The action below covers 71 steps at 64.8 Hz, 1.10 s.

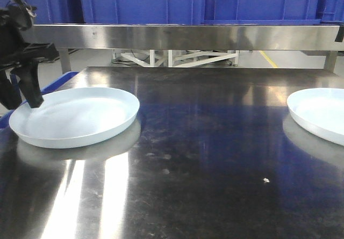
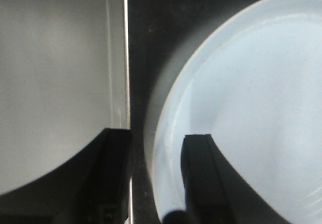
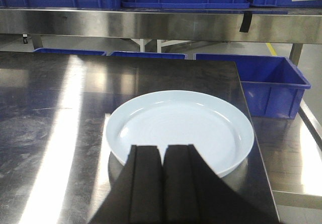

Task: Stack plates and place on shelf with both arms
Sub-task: 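Lower the left gripper to the rim of the white plate and grasp it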

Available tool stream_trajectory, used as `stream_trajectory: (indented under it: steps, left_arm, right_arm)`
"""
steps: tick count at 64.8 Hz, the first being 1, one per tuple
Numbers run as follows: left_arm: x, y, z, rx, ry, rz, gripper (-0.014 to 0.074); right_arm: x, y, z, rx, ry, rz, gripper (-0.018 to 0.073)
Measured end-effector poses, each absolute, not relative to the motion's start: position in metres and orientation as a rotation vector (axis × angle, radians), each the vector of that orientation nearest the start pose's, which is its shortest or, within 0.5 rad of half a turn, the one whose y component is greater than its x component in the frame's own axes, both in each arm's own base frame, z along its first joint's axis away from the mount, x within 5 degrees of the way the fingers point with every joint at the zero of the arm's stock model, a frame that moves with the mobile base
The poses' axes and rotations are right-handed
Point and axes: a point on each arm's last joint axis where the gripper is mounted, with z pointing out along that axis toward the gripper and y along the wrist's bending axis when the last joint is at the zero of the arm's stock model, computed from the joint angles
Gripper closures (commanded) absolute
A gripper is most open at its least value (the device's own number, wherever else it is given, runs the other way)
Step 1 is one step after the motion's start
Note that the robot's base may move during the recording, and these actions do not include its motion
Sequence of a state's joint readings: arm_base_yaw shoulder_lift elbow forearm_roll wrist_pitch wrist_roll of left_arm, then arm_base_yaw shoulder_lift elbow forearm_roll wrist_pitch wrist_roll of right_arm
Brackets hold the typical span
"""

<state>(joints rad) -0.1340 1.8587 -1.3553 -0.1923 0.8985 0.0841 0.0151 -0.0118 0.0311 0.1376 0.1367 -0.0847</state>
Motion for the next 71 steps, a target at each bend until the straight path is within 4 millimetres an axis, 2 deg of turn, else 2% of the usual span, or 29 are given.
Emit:
stream_trajectory:
  steps: [27, 43, 55, 62, 71]
  left_arm:
    - [0.375, -0.064, 0.213, 0.174, 2.88, -0.24, 0.0246]
    - [0.377, -0.064, 0.202, 0.177, 2.911, -0.234, 0.0246]
    - [0.377, -0.064, 0.201, 0.177, 2.915, -0.234, 0.0253]
    - [0.376, -0.064, 0.201, 0.179, 2.925, -0.235, 0.0328]
    - [0.377, -0.064, 0.203, 0.183, 2.933, -0.237, 0.0521]
  right_arm:
    - [0.057, 0.003, 0.191, 0.016, 1.639, 0.066, 0.051]
    - [0.057, 0.003, 0.191, 0.016, 1.639, 0.066, 0.051]
    - [0.057, 0.003, 0.191, 0.016, 1.639, 0.066, 0.051]
    - [0.057, 0.003, 0.191, 0.016, 1.639, 0.066, 0.051]
    - [0.057, 0.003, 0.191, 0.016, 1.639, 0.066, 0.051]
